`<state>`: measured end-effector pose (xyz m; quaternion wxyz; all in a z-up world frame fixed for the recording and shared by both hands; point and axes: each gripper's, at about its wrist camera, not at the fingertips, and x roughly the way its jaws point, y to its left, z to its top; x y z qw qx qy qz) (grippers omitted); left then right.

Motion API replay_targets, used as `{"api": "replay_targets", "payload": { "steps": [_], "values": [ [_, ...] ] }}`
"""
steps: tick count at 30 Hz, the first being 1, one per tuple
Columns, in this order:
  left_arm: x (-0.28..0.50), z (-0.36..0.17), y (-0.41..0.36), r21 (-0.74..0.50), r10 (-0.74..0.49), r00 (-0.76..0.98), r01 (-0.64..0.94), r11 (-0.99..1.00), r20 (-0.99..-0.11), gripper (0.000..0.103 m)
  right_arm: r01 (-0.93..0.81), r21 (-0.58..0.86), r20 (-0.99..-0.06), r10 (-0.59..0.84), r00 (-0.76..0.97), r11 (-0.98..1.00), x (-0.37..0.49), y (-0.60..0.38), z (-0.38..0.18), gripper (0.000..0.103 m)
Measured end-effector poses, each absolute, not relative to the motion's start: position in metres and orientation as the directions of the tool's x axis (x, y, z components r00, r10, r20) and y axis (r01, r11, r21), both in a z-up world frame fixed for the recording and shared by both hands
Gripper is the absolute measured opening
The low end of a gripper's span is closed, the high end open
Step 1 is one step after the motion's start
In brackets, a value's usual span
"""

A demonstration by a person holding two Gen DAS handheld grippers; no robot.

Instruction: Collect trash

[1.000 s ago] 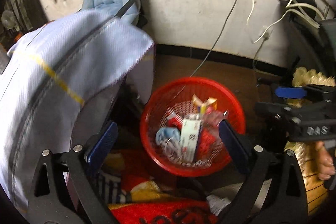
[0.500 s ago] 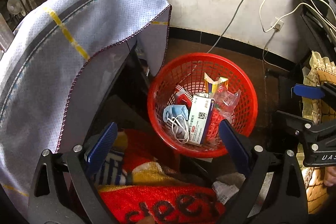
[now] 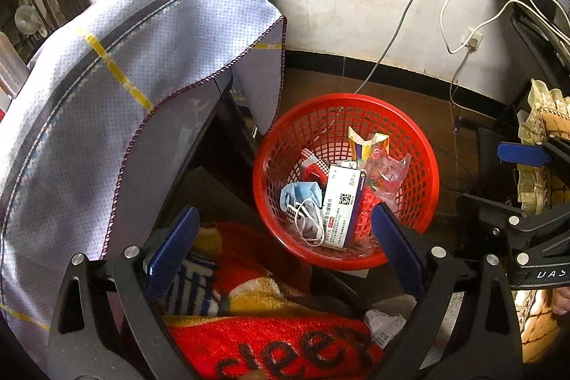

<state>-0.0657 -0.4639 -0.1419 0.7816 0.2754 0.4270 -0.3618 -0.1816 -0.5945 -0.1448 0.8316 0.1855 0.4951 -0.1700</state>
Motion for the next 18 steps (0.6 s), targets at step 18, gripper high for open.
{"api": "replay_targets", "payload": {
  "steps": [18],
  "values": [
    [-0.0631,-0.1450,-0.4644,0.117,-0.323,0.367,0.798,0.591,-0.873,0.096,0.466,0.149,-0.887,-0.090,0.452,0.872,-0.1805,-0.5937,-0.1460,0.089]
  ]
}}
